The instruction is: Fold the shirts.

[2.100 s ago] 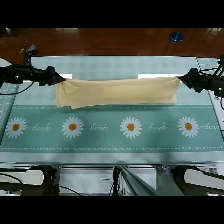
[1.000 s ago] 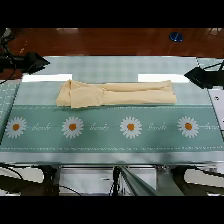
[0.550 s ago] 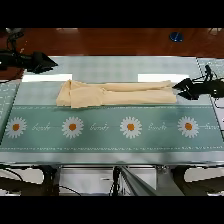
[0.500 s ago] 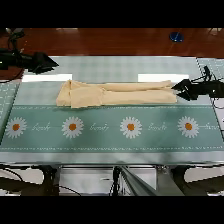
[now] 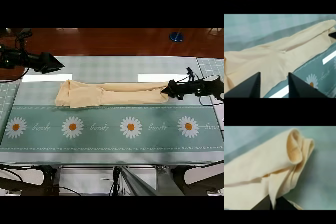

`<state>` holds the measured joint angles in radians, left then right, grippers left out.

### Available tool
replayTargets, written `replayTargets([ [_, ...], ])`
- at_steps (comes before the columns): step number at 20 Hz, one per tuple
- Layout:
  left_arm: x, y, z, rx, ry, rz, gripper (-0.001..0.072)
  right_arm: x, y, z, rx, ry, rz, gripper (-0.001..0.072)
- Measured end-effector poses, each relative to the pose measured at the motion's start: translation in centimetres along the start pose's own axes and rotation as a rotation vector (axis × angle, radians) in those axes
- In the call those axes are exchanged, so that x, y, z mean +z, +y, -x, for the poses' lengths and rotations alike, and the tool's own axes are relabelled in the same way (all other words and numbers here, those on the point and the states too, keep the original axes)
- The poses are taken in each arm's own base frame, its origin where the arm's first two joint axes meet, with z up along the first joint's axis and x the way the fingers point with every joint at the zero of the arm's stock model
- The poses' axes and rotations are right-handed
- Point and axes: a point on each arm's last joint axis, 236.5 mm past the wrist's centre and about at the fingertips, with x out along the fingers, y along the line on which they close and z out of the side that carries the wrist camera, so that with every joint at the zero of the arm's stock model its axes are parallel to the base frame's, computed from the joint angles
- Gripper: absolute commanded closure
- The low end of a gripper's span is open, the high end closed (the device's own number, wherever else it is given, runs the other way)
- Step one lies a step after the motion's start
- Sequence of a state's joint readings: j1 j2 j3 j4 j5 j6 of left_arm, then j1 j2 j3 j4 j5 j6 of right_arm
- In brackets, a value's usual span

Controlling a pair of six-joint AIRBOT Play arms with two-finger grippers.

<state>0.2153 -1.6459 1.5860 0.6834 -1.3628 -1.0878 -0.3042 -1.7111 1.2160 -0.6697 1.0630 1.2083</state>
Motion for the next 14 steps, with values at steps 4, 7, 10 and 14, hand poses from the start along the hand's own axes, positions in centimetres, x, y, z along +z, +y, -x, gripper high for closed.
replayTargets([
  [4, 0.3, -2.6, -0.9, -0.074, -0.002, 0.031, 0.0684, 1.5, 5.7, 5.8, 0.065, -0.105, 0.084, 0.0686],
  [7, -0.5, -5.8, -2.9, -0.130, 0.044, 0.047, 0.0684, 0.8, 8.4, 9.6, 0.061, -0.142, 0.141, 0.0686],
  [10, -2.1, -9.9, -6.2, -0.178, 0.112, 0.017, 0.0683, -0.6, 10.1, 12.2, 0.043, -0.149, 0.188, 0.0686],
  [14, -5.7, -15.1, -11.7, -0.222, 0.230, 0.005, 0.0684, -2.5, 12.1, 14.8, 0.032, -0.159, 0.235, 0.0686],
])
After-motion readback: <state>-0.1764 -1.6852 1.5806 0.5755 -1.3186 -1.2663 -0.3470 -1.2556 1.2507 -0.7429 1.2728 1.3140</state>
